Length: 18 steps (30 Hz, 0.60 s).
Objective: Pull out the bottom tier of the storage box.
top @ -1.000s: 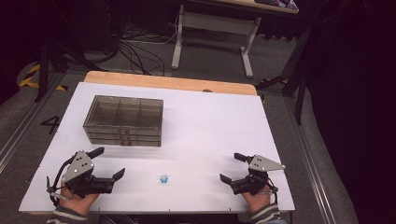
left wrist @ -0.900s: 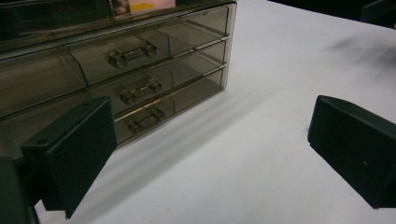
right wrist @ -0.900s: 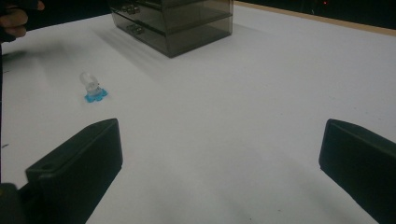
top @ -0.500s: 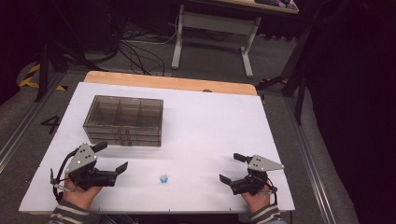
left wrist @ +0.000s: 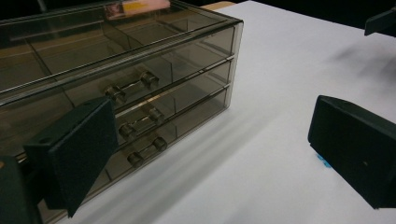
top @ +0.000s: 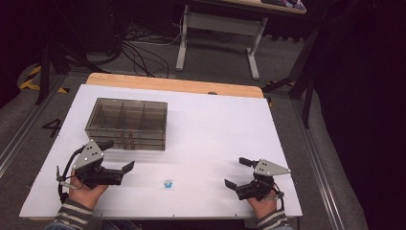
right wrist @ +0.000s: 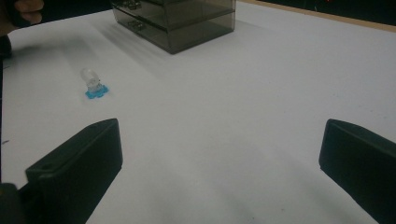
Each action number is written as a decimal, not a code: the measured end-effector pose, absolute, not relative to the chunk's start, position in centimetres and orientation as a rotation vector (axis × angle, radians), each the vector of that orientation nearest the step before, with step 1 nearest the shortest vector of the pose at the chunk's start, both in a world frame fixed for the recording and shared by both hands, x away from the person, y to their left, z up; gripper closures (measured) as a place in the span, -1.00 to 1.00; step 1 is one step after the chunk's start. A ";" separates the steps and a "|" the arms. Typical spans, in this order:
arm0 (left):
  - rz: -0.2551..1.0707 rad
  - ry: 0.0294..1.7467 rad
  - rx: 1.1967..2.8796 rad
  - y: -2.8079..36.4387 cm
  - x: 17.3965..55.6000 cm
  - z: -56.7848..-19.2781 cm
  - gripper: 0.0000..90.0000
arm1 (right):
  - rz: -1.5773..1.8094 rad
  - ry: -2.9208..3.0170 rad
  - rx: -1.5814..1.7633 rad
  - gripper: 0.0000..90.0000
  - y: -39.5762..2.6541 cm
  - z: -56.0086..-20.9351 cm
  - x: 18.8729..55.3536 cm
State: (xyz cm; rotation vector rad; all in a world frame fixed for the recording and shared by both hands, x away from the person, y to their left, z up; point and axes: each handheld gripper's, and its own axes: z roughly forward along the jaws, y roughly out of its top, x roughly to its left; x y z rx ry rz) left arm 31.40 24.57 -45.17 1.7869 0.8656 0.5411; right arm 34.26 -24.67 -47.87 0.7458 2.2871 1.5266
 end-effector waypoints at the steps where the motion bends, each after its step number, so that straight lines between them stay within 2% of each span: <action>1: 0.542 0.863 1.791 24.5 31.5 -45.1 -0.95 | 1.527 2.288 0.745 -1.00 -24.7 -47.9 34.3; 15: 0.517 0.856 1.819 23.8 32.6 -44.8 -0.94 | 1.525 2.292 0.740 -1.00 -24.6 -47.9 34.3; 18: 0.544 0.833 1.859 23.6 32.5 -44.5 -0.94 | 1.525 2.292 0.738 -1.00 -24.6 -47.9 34.2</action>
